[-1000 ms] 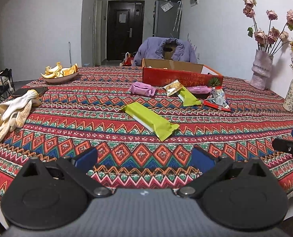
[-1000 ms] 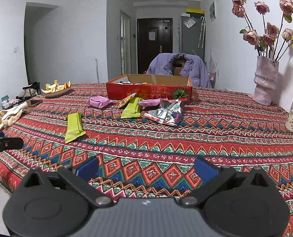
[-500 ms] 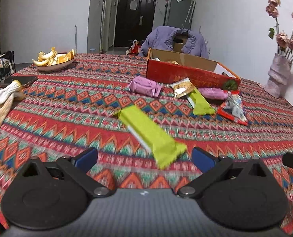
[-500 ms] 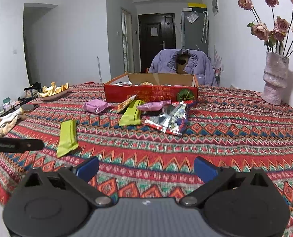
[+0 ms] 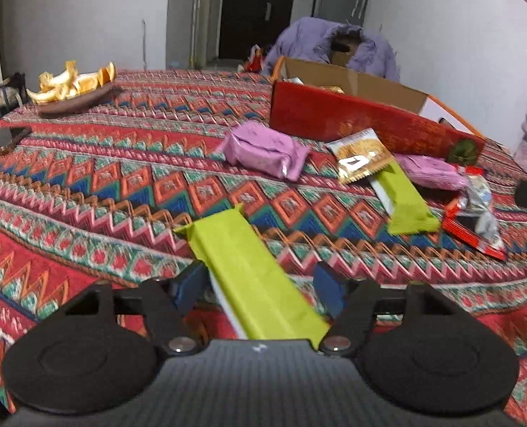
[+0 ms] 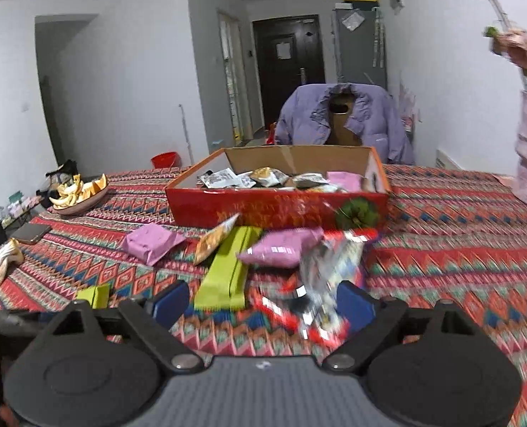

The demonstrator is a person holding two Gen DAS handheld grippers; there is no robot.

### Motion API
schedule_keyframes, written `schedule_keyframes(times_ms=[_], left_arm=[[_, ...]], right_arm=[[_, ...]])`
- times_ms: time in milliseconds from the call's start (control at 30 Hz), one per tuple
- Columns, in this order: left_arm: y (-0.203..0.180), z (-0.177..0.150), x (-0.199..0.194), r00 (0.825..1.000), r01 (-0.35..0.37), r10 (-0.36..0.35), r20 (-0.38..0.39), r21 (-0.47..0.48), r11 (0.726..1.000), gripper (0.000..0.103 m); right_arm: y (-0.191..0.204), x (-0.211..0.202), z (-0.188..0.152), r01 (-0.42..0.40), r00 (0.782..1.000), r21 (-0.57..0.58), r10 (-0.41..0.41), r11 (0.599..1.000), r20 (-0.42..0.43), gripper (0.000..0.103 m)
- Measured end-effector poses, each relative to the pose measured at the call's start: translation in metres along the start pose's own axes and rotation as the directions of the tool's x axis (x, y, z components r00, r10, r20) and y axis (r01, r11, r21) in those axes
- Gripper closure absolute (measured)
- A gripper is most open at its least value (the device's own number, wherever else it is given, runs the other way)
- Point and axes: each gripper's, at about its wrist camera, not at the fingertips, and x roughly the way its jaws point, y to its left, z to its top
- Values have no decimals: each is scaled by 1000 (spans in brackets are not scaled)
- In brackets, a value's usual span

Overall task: Organize snacks
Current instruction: 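Grasp a yellow-green bar with the left gripper while the right gripper grasps a pink packet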

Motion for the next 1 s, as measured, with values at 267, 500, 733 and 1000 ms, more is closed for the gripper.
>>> schedule_keyframes(times_ms=[267,500,733,1000], left_arm=[[15,20,12,999,-33,32,23,35,999,68],[19,32,1,998,-21,17,62,61,998,69],[20,35,-9,997,-4,-1,76,66,998,69],[11,30,-33,995,25,-31,91,67,997,69]], right_arm=[[-6,102,30,24,997,-20,-26,1000,-76,22],[-4,156,32,96,986,-35,-100,995,-135,22],[-10,149,27,120,969,-116,-142,986,-202,33],[-17,134,25,47,984,-28,-51,999,-172,40]])
